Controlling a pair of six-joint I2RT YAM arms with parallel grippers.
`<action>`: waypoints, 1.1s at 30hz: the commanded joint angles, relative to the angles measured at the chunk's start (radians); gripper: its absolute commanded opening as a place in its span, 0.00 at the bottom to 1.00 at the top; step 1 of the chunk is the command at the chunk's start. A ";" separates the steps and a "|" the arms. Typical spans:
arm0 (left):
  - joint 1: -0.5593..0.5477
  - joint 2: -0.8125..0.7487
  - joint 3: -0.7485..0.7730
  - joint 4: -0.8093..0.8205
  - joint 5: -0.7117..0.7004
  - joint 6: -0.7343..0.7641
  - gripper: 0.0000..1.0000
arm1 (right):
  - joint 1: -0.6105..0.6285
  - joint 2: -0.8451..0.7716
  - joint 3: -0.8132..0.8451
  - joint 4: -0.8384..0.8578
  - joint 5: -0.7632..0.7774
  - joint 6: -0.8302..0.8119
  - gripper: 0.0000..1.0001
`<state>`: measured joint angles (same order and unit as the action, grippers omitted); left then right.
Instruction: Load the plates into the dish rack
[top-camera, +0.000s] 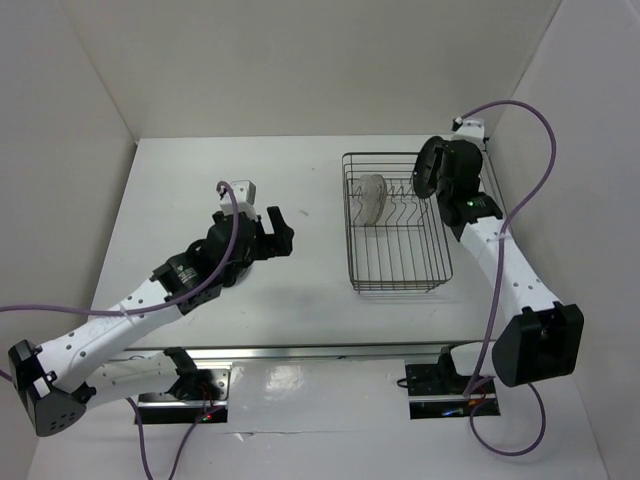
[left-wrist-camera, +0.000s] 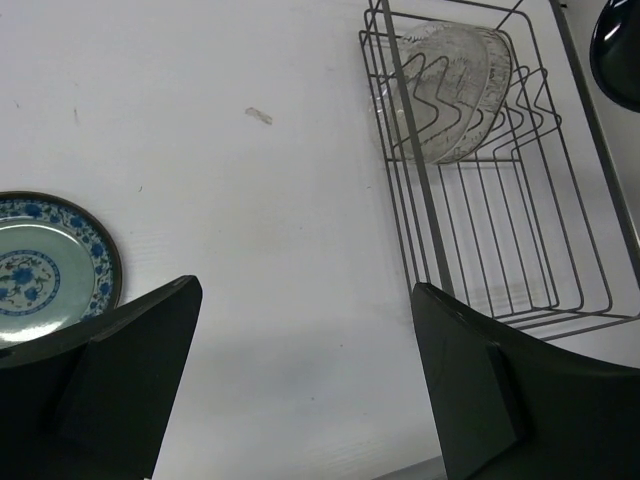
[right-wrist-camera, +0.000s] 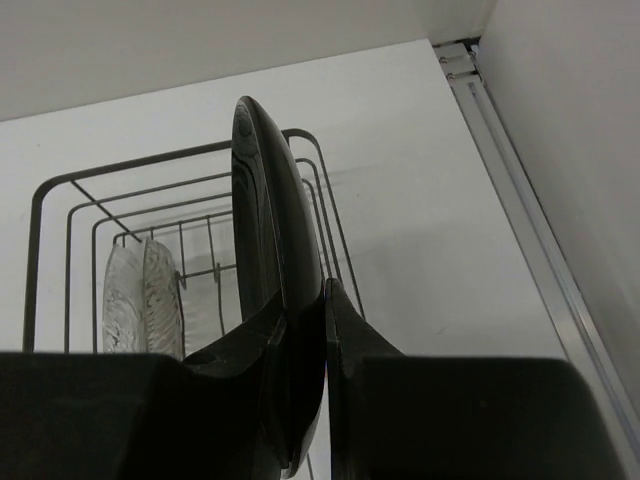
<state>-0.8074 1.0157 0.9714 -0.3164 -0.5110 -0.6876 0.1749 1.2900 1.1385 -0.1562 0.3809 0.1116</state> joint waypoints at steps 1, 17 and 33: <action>0.004 0.000 0.012 -0.004 -0.029 -0.003 1.00 | -0.005 0.054 0.075 0.073 -0.077 0.028 0.00; 0.053 0.020 0.012 -0.055 -0.018 -0.069 1.00 | 0.064 0.242 0.116 0.103 -0.086 0.039 0.00; 0.129 0.040 0.021 -0.136 -0.008 -0.153 1.00 | 0.074 0.316 0.107 0.122 -0.054 0.028 0.59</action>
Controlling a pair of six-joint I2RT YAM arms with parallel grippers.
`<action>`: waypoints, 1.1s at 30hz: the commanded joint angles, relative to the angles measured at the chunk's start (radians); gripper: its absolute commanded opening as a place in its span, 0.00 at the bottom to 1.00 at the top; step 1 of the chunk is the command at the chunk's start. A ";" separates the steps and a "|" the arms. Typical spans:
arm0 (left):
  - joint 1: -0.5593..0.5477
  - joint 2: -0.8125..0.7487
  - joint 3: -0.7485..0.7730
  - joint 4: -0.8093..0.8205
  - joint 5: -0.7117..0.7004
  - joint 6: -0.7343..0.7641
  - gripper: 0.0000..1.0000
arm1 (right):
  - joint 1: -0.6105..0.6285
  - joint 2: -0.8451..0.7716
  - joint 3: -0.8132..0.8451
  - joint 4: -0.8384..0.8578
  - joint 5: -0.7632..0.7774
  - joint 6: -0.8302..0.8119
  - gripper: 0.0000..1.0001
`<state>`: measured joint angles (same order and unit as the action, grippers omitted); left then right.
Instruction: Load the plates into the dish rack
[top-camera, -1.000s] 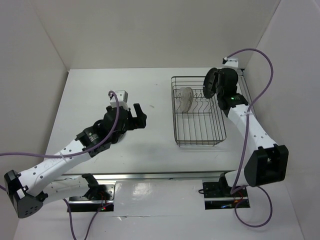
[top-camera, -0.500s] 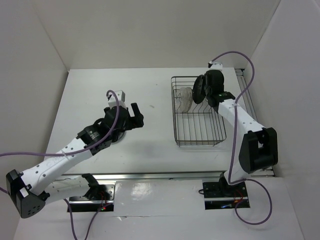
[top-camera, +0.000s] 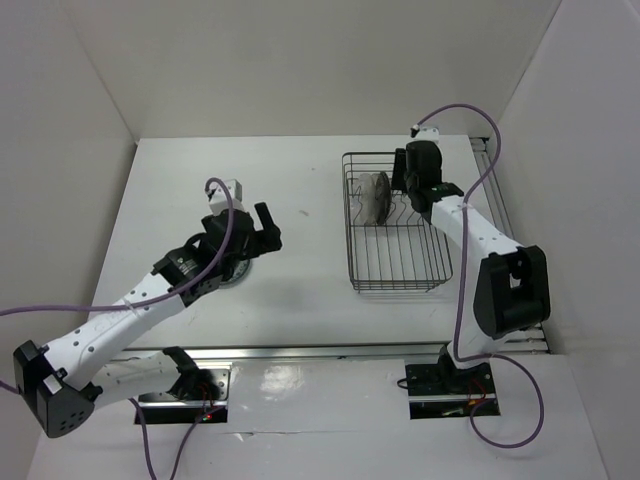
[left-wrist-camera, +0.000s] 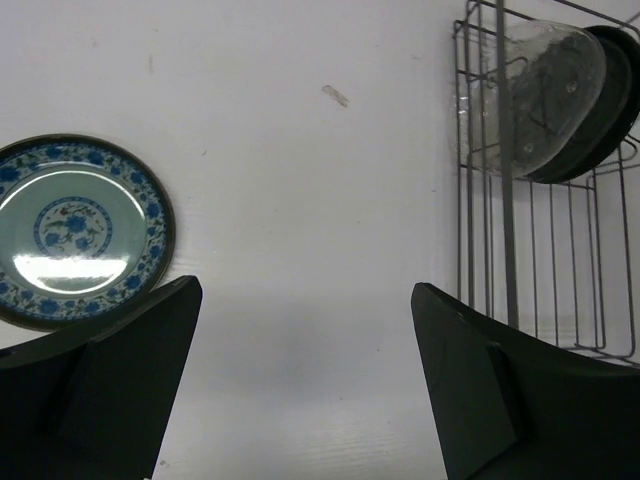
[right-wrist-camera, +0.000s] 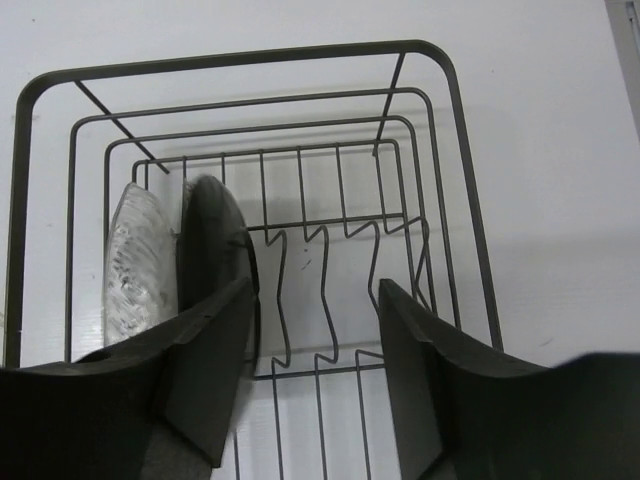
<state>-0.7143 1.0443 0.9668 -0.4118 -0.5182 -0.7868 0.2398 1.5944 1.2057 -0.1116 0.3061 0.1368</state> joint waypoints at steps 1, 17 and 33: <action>0.050 0.011 0.026 -0.050 0.000 -0.054 1.00 | 0.009 0.012 0.040 0.078 0.021 0.003 0.62; 0.395 0.020 -0.201 -0.288 0.052 -0.494 1.00 | 0.009 -0.189 0.092 0.001 0.091 0.032 0.85; 0.529 0.167 -0.381 -0.068 0.138 -0.594 0.94 | 0.073 -0.326 0.052 0.019 -0.061 0.041 0.88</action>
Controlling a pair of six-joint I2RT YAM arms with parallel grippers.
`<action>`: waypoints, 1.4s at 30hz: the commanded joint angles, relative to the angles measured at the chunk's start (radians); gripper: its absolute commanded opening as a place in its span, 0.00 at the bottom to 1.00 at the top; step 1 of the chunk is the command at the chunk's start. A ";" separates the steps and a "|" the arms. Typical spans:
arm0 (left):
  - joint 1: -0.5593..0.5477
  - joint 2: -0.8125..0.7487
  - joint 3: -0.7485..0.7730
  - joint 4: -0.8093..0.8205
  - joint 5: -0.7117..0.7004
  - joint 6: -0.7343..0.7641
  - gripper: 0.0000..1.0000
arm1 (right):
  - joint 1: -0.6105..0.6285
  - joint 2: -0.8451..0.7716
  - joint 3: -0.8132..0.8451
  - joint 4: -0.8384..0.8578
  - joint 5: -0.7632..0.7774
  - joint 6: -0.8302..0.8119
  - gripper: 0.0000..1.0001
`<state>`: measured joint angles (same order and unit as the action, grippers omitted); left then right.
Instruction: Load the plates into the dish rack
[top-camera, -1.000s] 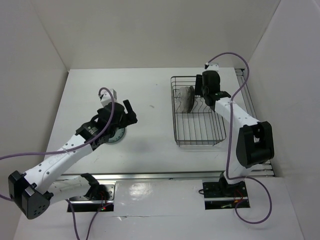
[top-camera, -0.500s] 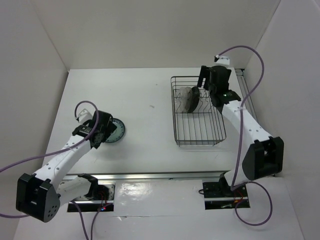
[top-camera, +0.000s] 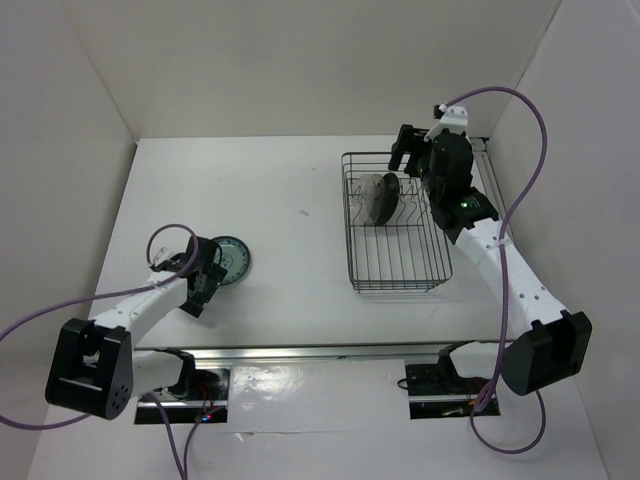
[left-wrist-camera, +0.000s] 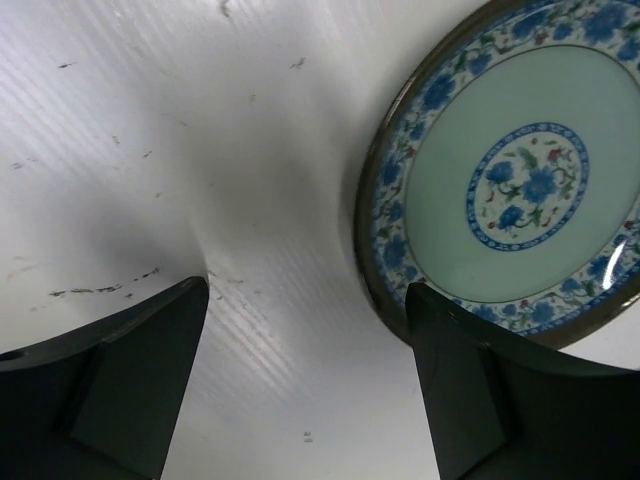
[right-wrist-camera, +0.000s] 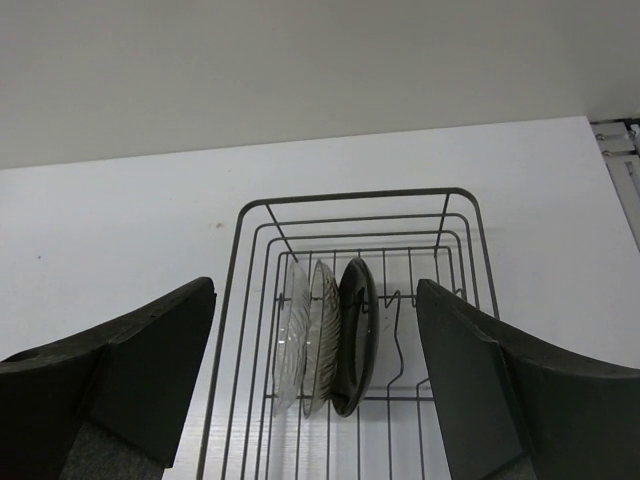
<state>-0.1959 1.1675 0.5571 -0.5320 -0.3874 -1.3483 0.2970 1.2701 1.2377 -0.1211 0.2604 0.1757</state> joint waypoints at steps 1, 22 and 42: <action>0.010 0.063 0.029 0.052 0.007 -0.032 0.94 | 0.016 -0.002 0.020 0.029 -0.015 0.002 0.88; 0.029 0.248 0.154 -0.014 0.024 -0.032 0.00 | 0.025 -0.130 -0.070 0.117 0.013 0.042 0.88; -0.166 -0.274 0.147 0.424 0.189 0.570 0.00 | 0.091 0.012 -0.023 0.193 -0.819 -0.038 0.88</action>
<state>-0.3149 0.9932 0.7319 -0.2855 -0.2928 -0.9363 0.3466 1.2510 1.1671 0.0048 -0.3676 0.1726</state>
